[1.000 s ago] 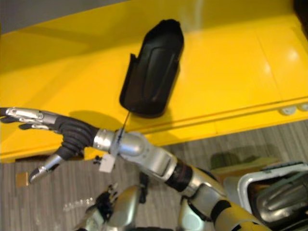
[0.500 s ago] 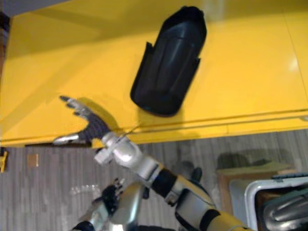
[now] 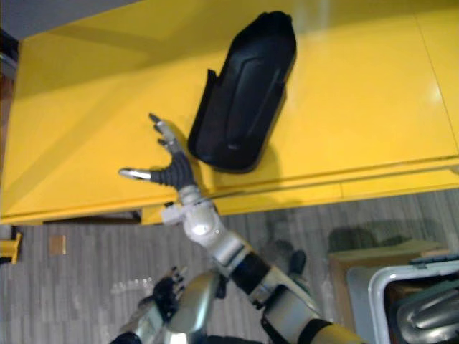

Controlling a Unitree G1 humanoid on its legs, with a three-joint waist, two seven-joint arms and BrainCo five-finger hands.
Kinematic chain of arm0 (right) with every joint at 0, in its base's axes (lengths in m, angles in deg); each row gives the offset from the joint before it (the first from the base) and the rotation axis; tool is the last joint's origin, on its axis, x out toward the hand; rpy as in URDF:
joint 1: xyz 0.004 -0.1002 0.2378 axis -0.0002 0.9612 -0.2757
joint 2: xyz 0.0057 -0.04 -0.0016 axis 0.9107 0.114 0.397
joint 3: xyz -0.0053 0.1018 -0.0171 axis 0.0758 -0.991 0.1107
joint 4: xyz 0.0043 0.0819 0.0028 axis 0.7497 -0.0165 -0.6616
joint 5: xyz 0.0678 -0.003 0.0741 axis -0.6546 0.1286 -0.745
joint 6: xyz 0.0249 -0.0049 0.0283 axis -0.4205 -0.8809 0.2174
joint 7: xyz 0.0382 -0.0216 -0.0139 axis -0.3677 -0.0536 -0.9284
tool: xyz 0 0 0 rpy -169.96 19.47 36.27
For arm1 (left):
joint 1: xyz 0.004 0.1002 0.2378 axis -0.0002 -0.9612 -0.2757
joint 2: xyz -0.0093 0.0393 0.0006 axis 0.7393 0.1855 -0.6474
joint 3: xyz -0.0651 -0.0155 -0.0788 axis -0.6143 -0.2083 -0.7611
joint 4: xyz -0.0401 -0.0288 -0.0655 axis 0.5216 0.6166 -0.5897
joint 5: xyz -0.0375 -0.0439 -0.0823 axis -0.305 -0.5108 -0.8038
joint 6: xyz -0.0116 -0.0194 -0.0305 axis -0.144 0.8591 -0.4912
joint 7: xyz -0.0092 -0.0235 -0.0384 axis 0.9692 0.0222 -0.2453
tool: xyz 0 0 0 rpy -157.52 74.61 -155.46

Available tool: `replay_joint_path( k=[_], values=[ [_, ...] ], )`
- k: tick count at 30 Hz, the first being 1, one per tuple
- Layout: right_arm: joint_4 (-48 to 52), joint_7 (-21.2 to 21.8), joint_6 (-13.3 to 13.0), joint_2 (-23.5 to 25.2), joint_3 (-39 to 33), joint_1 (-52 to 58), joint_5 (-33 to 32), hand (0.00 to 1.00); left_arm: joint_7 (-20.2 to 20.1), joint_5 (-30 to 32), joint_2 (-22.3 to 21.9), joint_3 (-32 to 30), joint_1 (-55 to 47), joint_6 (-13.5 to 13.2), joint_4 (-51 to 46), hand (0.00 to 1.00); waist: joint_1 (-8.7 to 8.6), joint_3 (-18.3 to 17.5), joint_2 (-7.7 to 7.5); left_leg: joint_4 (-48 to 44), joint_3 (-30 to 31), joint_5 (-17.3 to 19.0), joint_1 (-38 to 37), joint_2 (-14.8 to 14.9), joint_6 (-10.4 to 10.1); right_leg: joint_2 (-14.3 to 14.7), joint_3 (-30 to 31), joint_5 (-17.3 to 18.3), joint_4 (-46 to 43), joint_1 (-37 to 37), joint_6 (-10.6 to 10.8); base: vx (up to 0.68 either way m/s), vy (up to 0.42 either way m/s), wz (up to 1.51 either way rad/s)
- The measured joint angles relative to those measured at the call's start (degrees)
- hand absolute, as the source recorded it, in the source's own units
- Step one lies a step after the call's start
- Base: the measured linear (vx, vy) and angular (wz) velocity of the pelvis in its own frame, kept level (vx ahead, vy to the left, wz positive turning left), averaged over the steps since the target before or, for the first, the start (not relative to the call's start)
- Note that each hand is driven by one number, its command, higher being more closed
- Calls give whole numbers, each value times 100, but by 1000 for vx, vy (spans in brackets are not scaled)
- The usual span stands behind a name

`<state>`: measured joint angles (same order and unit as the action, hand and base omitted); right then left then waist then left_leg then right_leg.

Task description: Walk over and take plastic housings, then place them on the shelf

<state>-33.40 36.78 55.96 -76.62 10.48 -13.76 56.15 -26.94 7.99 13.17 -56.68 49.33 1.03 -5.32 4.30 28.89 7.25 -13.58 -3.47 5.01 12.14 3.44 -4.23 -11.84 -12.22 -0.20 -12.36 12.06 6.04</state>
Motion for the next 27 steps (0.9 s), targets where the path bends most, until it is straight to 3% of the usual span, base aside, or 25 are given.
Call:
replay_joint_path(
  k=[5, 12, 16, 27],
  values=[
    [19, -340, 25, -6, -294, -59, 159, 0, -1, 6, 0, 1, -19, 1, -1, 0, -29, 0, 0, 0, -27, 0, -15, 5, 0, 8, 30, -5, 1, 3, 6, 1, 1, -1],
    [-8, -354, -23, -21, -767, -139, 158, 0, -15, 58, 2, -4, -42, -1, -2, 0, -39, -2, 1, 22, -173, 0, -122, 30, -1, 10, 156, -25, 1, -5, 28, 0, 8, -9],
    [-104, -144, 128, -184, -1042, -372, 130, 0, -47, 71, 22, -4, -95, -6, -3, 0, -162, -2, 1, 23, -185, -6, -152, 45, -10, 18, 164, -34, 0, -25, 36, -3, 1, -2],
    [-698, 542, 207, -578, -1546, -902, -137, 0, -102, 111, 34, -13, -139, 44, -54, 0, -179, -14, -5, 240, -110, -222, -267, 114, -86, 88, 80, -95, 37, -106, -38, -23, -7, 2]
  ],
)
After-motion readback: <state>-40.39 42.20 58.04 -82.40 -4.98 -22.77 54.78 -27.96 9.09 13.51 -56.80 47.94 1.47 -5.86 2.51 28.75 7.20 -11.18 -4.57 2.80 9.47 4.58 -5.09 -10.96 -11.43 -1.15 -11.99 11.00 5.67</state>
